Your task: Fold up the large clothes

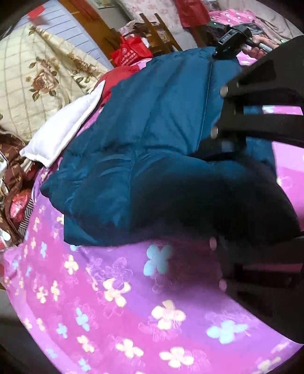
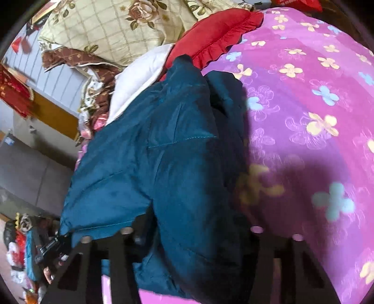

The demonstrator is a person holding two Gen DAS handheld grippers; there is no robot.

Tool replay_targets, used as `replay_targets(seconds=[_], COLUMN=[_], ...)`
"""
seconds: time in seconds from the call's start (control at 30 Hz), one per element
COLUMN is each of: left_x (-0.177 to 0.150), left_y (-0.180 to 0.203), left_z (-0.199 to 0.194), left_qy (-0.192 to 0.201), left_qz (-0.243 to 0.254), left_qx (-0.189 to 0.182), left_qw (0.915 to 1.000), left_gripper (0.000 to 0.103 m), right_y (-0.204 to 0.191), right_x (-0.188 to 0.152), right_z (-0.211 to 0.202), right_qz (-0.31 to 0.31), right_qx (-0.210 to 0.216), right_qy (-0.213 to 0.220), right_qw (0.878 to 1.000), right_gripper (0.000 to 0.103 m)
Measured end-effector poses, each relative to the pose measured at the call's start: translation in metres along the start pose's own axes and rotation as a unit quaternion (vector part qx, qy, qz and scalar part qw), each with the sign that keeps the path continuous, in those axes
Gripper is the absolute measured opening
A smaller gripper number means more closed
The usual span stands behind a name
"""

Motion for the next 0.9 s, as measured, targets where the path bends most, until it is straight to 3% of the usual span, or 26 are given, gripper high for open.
replay_targets(seconds=[0.17, 0.23, 0.27, 0.33, 0.37, 0.6, 0.73, 0.8, 0.9], left_x=[-0.024, -0.028, -0.027, -0.024, -0.024, -0.028, -0.031, -0.030, -0.032], left_y=[0.001, -0.003, -0.005, -0.010, -0.011, -0.002, -0.004, -0.004, 0.002], left_z=[-0.023, -0.022, -0.019, -0.016, -0.018, -0.066, -0.101, -0.107, -0.097], left_qy=[-0.005, -0.004, -0.002, 0.000, 0.002, 0.051, 0.113, 0.125, 0.111], left_qz=[0.018, 0.018, 0.017, -0.004, -0.012, 0.026, 0.046, 0.050, 0.055], left_qx=[0.014, 0.016, 0.020, 0.028, 0.025, 0.042, 0.088, 0.099, 0.104], left_qw=[0.9997, 0.9997, 0.9997, 0.9996, 0.9996, 0.9975, 0.9887, 0.9859, 0.9868], left_gripper=[0.035, 0.042, 0.045, 0.053, 0.053, 0.053, 0.059, 0.065, 0.065], right_y=[0.005, 0.008, 0.009, 0.011, 0.011, 0.004, -0.014, -0.036, -0.064], right_x=[-0.026, -0.033, -0.034, -0.030, -0.028, -0.018, -0.021, -0.029, -0.046], right_z=[-0.025, -0.030, -0.029, -0.027, -0.027, -0.074, -0.108, -0.113, -0.103], right_qz=[-0.003, -0.003, -0.008, -0.009, -0.010, -0.030, -0.080, -0.130, -0.180], right_qx=[0.025, 0.034, 0.027, -0.003, -0.019, -0.084, -0.133, -0.138, -0.127], right_qy=[-0.014, -0.010, -0.005, 0.005, 0.012, 0.089, 0.136, 0.139, 0.122], right_qw=[1.000, 0.999, 1.000, 1.000, 1.000, 0.992, 0.978, 0.972, 0.968], right_gripper=[0.044, 0.046, 0.047, 0.063, 0.064, 0.066, 0.066, 0.066, 0.066])
Point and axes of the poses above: each gripper's, at about its wrist camera, not at the fingertips, and z roughly the way its jaws point, y to its right, x to its top, the point moved 6 cm from there along z, roughly the way its jaws point, and after that the axes turned 3 degrees about y, right-handed, at the moved point
